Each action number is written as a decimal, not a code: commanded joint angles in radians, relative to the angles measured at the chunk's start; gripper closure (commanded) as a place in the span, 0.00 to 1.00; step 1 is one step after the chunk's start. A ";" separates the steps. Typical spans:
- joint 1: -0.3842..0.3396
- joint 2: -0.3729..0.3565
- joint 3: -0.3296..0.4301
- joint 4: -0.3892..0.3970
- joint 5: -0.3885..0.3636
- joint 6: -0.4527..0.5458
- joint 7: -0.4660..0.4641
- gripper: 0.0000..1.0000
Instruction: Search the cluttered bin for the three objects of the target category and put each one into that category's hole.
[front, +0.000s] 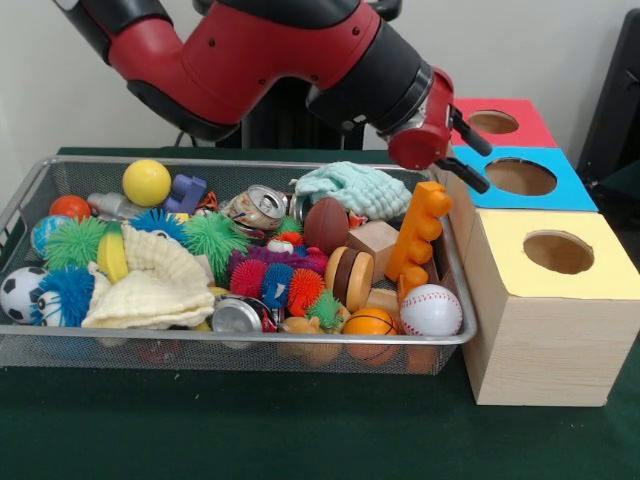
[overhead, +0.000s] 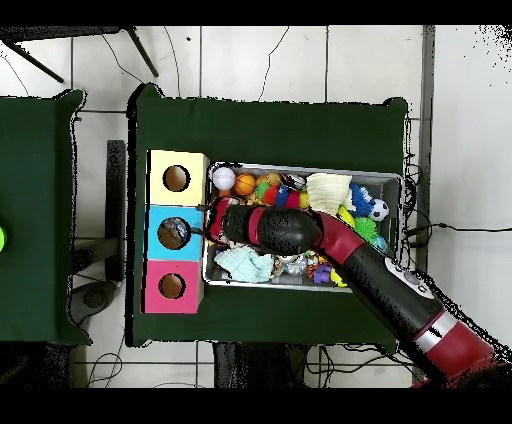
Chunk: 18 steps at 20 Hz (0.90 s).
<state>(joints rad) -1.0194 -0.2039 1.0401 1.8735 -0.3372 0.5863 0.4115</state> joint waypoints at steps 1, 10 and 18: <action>0.105 -0.225 -0.227 -0.214 0.004 0.235 0.189 0.00; 0.266 -0.294 -0.465 -0.387 -0.088 0.332 0.243 0.00; 0.297 -0.299 -0.533 -0.422 -0.068 0.367 0.214 0.00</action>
<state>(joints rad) -0.7255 -0.4754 0.6580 1.5933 -0.3733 0.8458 0.4115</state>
